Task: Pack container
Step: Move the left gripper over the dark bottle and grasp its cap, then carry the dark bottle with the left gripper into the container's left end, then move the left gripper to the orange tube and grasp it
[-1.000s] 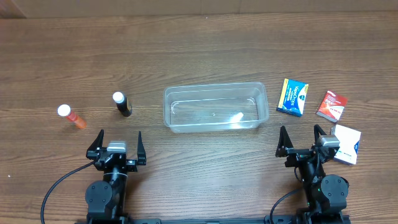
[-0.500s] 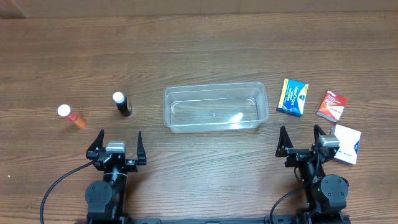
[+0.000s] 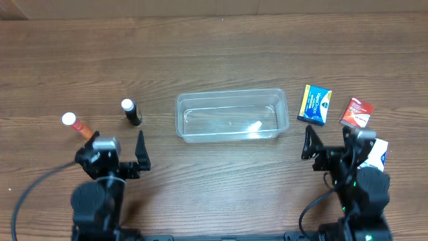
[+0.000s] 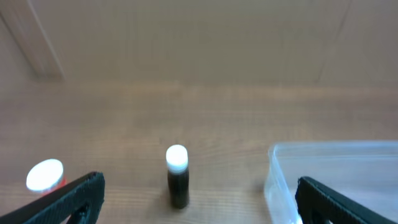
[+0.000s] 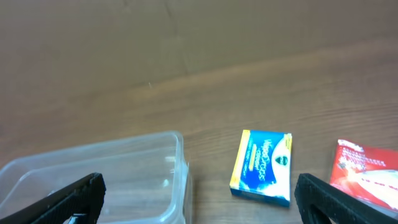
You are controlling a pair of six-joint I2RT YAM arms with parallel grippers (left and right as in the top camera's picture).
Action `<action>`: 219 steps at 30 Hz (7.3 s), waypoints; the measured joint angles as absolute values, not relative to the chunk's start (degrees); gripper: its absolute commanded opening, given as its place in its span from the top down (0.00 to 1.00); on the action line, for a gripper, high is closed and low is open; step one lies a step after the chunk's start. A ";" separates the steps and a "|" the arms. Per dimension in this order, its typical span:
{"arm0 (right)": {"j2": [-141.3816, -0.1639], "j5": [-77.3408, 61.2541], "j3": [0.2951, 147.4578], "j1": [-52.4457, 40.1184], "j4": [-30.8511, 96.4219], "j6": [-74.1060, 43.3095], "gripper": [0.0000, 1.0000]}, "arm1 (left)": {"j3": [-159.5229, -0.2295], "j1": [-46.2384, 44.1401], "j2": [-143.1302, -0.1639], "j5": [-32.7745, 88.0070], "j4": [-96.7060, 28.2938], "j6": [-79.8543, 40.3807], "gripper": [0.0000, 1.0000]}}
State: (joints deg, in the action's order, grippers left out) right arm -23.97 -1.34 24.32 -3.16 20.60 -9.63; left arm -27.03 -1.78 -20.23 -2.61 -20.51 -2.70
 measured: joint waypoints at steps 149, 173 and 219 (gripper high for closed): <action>-61.04 -2.79 59.27 1.83 52.71 -10.48 0.00 | -111.63 -22.41 -120.68 -0.89 -78.70 -24.56 0.00; -61.04 -2.79 59.27 1.85 52.66 -10.46 0.00 | -114.10 7.79 -96.64 -14.02 -93.49 -34.83 0.00; -61.04 -2.76 59.27 1.85 52.77 -10.48 0.00 | -90.26 25.12 -111.79 -4.01 -68.20 -22.28 0.60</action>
State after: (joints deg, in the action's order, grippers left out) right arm -61.04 -2.76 59.27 1.85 52.77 -10.48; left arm -90.26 25.12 -111.79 -4.01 -68.20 -22.28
